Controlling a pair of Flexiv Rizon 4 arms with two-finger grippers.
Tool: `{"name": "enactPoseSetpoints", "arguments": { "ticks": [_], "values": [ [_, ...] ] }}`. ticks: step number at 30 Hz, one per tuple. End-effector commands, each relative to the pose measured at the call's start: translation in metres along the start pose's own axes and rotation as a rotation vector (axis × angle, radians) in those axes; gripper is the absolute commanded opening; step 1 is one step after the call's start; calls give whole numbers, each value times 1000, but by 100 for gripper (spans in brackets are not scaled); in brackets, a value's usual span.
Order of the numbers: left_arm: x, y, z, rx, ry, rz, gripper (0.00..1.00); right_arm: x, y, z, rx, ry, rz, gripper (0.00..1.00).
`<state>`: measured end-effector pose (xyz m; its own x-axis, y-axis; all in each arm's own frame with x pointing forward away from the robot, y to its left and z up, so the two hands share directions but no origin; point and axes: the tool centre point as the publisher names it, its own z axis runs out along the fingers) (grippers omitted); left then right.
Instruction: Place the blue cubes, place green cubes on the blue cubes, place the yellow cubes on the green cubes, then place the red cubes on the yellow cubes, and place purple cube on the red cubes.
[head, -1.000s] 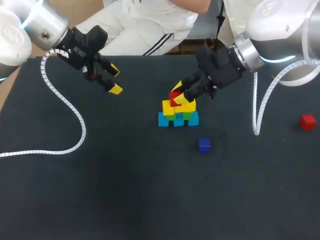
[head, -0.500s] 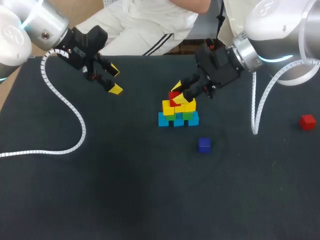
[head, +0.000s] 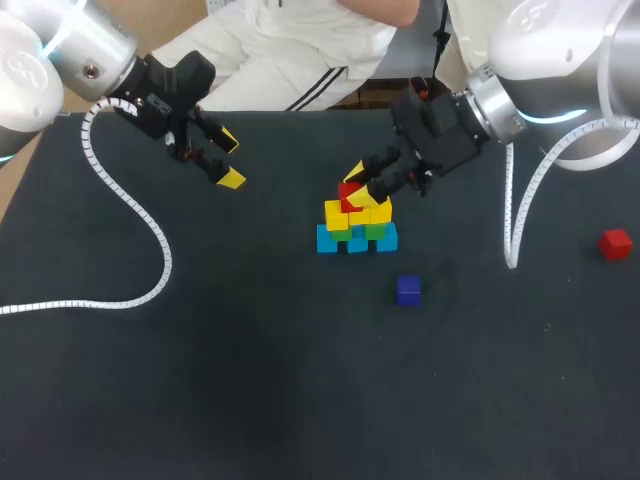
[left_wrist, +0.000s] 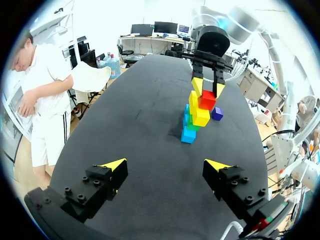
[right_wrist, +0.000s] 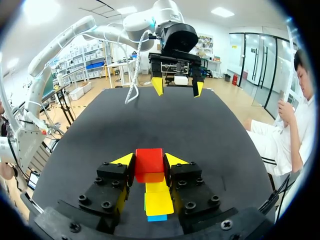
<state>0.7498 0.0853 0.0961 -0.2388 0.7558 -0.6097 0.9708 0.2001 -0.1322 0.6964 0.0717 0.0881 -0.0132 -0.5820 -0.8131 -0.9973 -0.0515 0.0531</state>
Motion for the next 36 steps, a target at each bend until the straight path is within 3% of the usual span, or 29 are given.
{"name": "enactPoseSetpoints", "arguments": {
  "ticks": [1,36],
  "values": [
    [1,-1,0,-1,-2,2,100,0,-3,1,-6,0,-1,0],
    [1,-1,0,-1,-2,2,100,-2,-7,4,-20,21,-12,0]
  ]
}}
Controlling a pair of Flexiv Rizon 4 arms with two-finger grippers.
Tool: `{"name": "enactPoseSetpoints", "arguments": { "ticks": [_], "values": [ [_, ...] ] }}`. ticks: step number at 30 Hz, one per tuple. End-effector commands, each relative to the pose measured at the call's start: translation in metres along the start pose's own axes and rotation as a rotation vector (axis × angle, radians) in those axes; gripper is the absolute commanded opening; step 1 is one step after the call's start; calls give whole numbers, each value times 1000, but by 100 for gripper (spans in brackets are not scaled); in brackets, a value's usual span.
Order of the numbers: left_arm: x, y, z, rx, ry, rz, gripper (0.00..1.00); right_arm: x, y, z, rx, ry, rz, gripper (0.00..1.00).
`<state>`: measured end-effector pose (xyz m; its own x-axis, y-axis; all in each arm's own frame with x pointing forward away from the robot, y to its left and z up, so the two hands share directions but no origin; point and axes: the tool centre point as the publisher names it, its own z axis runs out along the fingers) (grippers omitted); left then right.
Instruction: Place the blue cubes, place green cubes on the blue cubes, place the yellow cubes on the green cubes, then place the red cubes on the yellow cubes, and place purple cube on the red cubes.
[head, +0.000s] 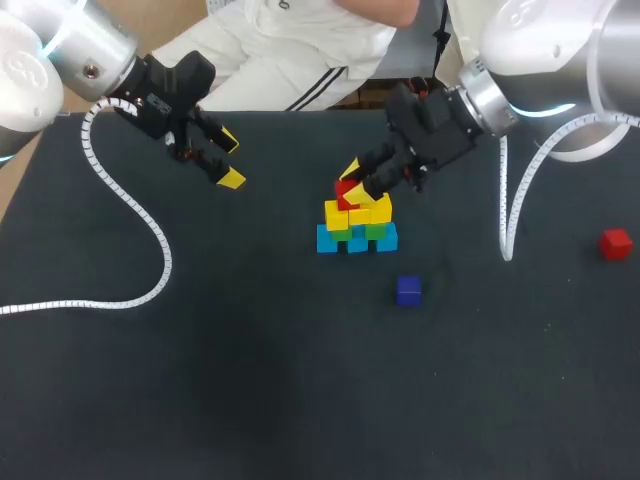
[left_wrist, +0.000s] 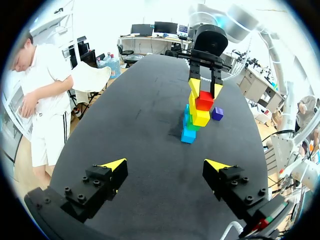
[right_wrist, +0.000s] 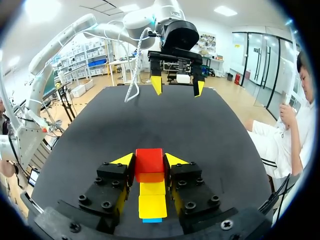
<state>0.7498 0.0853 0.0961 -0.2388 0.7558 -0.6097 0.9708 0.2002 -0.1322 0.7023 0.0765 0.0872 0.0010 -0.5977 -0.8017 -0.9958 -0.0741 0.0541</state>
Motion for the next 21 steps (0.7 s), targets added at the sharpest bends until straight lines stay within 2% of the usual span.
{"name": "enactPoseSetpoints", "arguments": {
  "ticks": [1,21],
  "values": [
    [1,-1,0,-1,-2,2,100,0,-1,0,-1,1,1,0],
    [1,-1,0,-1,-2,2,100,2,-2,3,-4,-14,-5,0]
  ]
}}
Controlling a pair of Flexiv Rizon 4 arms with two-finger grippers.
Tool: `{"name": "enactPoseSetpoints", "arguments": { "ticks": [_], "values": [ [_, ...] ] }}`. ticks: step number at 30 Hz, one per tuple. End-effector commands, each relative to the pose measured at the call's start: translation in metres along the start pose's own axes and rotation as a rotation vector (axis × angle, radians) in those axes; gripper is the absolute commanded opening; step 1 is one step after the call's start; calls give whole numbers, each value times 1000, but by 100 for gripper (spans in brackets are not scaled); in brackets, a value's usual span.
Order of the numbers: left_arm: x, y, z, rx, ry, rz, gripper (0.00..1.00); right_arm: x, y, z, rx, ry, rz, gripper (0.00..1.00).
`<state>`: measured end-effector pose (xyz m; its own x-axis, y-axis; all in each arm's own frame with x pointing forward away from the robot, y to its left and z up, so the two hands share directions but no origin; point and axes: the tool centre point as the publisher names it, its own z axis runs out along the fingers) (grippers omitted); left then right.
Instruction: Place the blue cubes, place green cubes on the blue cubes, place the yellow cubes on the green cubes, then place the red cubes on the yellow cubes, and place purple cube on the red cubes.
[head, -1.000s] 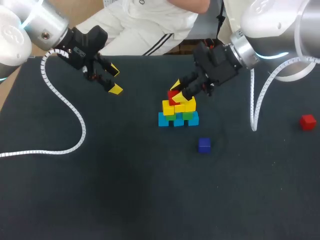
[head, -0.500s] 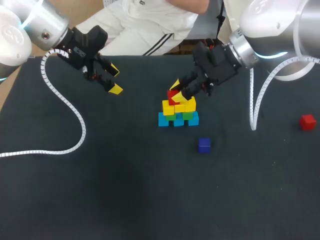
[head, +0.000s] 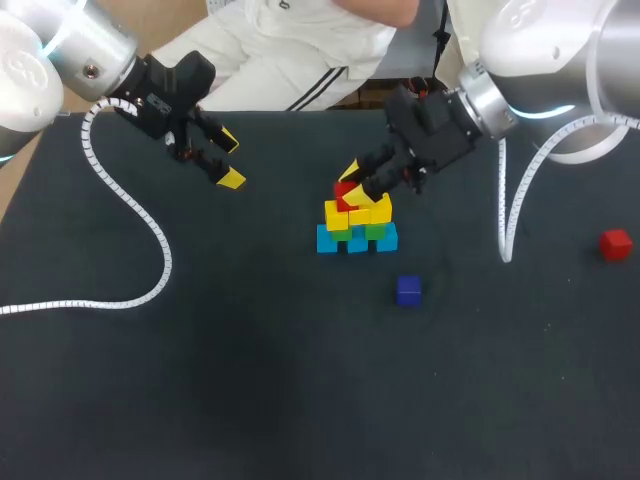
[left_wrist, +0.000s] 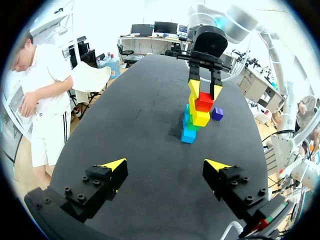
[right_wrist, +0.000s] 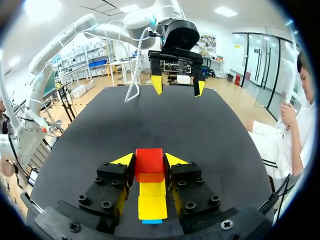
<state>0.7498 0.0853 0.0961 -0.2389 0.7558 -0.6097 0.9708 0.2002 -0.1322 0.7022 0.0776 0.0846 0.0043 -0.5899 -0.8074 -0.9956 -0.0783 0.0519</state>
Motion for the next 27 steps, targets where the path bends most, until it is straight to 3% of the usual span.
{"name": "enactPoseSetpoints", "arguments": {
  "ticks": [1,9,11,15,16,27],
  "values": [
    [1,-1,0,-1,-2,2,100,1,-2,1,-2,-5,-1,0],
    [1,-1,0,-1,-2,2,100,2,-3,0,0,-8,-2,0],
    [1,-1,0,-1,-2,2,100,2,-3,0,1,-9,-2,4],
    [1,-1,0,-1,-2,2,100,1,-3,0,-2,-12,0,56],
    [1,-1,0,-1,-2,2,100,1,-3,1,-2,-15,3,100],
    [1,-1,0,-1,-2,2,100,-1,3,-13,18,-29,-32,100]
  ]
}}
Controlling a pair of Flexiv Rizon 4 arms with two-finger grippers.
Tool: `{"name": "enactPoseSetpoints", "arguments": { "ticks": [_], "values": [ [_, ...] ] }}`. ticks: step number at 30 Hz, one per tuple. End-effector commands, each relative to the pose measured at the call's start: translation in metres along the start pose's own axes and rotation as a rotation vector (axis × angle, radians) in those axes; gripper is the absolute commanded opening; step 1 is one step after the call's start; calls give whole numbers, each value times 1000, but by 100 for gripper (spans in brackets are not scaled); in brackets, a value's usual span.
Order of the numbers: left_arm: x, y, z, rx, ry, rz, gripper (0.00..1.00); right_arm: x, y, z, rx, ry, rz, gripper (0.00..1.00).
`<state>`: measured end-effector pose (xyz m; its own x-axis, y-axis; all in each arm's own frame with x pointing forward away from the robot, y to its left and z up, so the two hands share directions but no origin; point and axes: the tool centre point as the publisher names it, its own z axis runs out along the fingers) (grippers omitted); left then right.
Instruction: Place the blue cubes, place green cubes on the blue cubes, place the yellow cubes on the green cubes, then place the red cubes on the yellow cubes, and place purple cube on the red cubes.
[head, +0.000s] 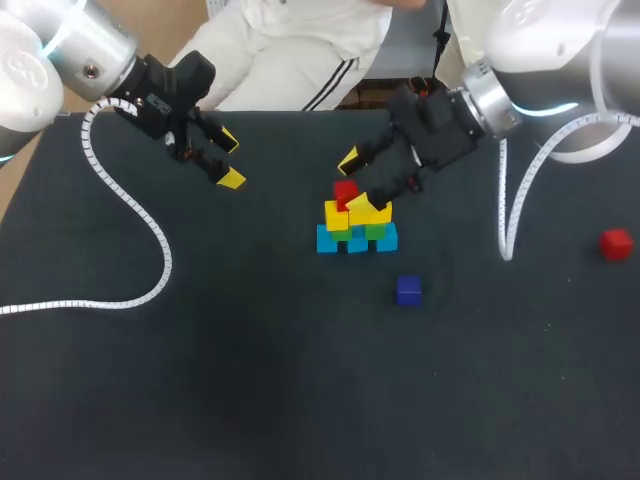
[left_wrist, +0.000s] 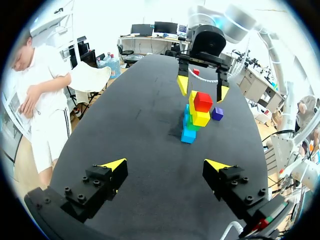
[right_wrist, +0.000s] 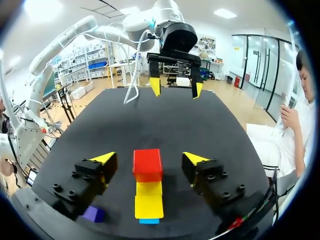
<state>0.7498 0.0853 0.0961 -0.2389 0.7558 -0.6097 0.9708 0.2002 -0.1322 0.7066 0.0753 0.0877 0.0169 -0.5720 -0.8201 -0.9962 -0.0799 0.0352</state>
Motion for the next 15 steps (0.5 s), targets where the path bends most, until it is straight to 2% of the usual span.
{"name": "enactPoseSetpoints", "arguments": {
  "ticks": [1,9,15],
  "values": [
    [1,-1,0,-1,-2,2,100,0,8,-11,10,-7,-24,100],
    [1,-1,0,-1,-2,2,100,13,29,-48,42,8,-39,100],
    [1,-1,0,-1,-2,2,100,24,44,-68,61,44,11,100]
  ]
}}
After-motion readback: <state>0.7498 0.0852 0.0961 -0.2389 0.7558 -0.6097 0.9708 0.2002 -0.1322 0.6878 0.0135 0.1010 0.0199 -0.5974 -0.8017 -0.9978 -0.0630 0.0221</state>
